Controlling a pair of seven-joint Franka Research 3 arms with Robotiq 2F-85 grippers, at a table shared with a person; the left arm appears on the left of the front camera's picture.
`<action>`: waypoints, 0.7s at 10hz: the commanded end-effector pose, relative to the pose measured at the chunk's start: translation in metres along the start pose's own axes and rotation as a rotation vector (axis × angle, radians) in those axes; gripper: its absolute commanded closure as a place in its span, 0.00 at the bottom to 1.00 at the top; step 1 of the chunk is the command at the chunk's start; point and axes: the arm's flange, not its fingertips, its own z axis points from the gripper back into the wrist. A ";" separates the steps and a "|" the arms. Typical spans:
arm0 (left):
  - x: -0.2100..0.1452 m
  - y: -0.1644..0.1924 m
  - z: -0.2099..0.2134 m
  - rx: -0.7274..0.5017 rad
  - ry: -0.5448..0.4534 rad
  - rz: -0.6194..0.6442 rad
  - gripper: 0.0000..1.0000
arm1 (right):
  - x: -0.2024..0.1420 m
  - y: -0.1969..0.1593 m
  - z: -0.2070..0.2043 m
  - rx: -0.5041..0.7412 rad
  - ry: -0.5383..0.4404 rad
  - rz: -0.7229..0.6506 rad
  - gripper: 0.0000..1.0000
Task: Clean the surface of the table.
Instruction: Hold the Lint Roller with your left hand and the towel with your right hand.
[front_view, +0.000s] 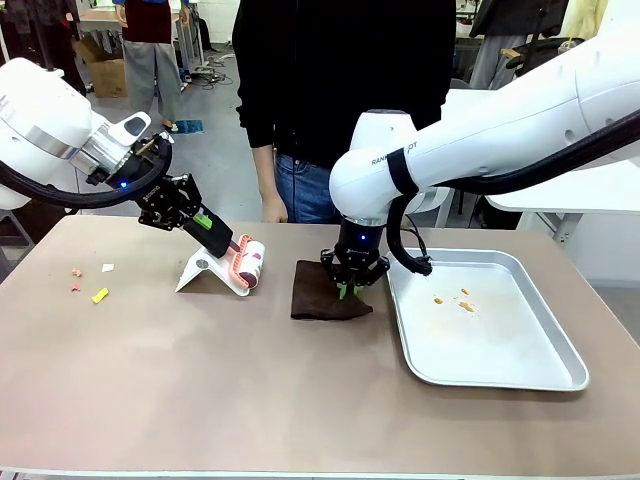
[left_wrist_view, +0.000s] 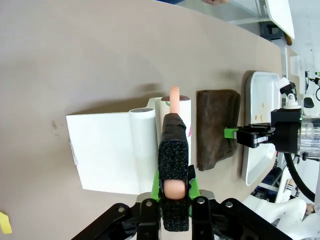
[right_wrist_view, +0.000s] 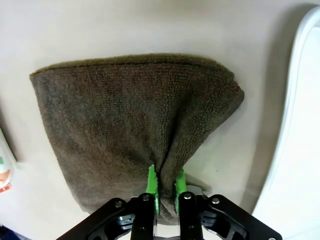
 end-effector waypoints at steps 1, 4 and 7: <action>-0.002 -0.003 0.003 0.010 -0.011 -0.020 1.00 | 0.004 -0.001 -0.008 0.007 0.006 0.008 1.00; -0.003 -0.004 0.006 0.002 -0.021 -0.022 1.00 | 0.004 -0.004 -0.007 0.054 -0.007 0.007 1.00; -0.013 -0.008 0.030 -0.128 -0.075 -0.019 1.00 | -0.016 -0.037 0.013 0.277 -0.114 0.033 1.00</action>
